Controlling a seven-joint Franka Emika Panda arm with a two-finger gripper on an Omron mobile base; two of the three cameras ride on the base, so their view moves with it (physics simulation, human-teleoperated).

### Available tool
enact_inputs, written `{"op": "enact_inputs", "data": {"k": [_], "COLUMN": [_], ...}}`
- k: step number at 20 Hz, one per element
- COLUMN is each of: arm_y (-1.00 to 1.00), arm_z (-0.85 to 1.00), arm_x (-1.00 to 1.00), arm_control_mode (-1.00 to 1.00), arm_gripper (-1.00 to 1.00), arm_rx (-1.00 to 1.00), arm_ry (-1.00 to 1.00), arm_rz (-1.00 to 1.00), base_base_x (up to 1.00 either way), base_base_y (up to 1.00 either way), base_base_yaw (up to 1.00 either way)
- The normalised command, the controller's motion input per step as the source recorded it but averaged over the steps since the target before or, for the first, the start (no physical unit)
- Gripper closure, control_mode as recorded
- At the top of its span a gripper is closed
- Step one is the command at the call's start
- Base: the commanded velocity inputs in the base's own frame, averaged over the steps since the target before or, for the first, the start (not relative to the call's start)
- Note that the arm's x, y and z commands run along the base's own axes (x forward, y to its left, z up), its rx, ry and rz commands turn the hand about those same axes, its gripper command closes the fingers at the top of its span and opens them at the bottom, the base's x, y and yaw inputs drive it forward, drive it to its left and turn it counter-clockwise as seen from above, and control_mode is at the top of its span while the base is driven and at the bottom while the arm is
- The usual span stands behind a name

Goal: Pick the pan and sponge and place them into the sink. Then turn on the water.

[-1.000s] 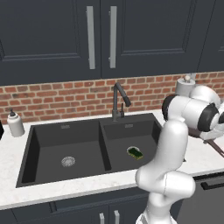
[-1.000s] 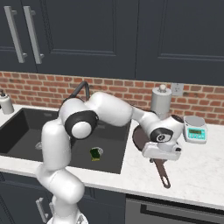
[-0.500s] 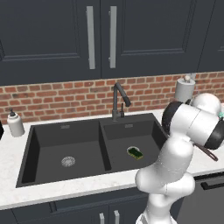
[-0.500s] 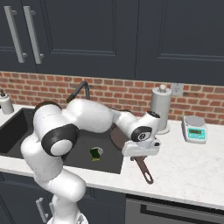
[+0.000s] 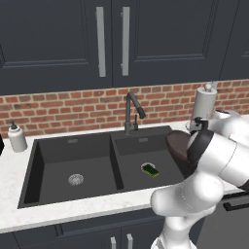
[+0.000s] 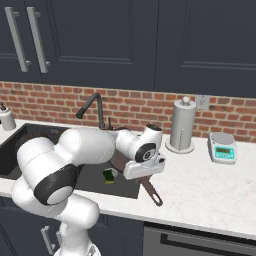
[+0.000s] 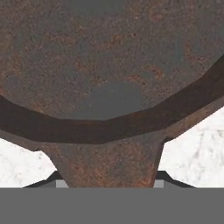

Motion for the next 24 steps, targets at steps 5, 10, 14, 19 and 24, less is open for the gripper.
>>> {"op": "enact_inputs", "data": {"k": [5, 10, 14, 19, 24], "arm_y": [0.37, 0.28, 0.30, 0.23, 0.11], "arm_z": [0.00, 0.00, 0.00, 0.00, 0.00], "arm_x": [0.01, 0.18, 0.29, 0.40, 0.43], "arm_control_mode": [-1.00, -1.00, -1.00, -1.00, -1.00], "arm_gripper": [1.00, 1.00, 1.00, 1.00, 1.00], "arm_rx": [0.00, 0.00, 0.00, 0.00, 0.00], "arm_ry": [0.00, 0.04, 0.09, 0.10, 0.05], "arm_rz": [0.11, 0.13, 0.13, 0.09, 0.01], "base_base_x": [0.00, 0.00, 0.00, 0.00, 0.00], "base_base_y": [0.00, 0.00, 0.00, 0.00, 0.00], "base_base_yaw": [0.00, 0.00, 0.00, 0.00, 0.00]}}
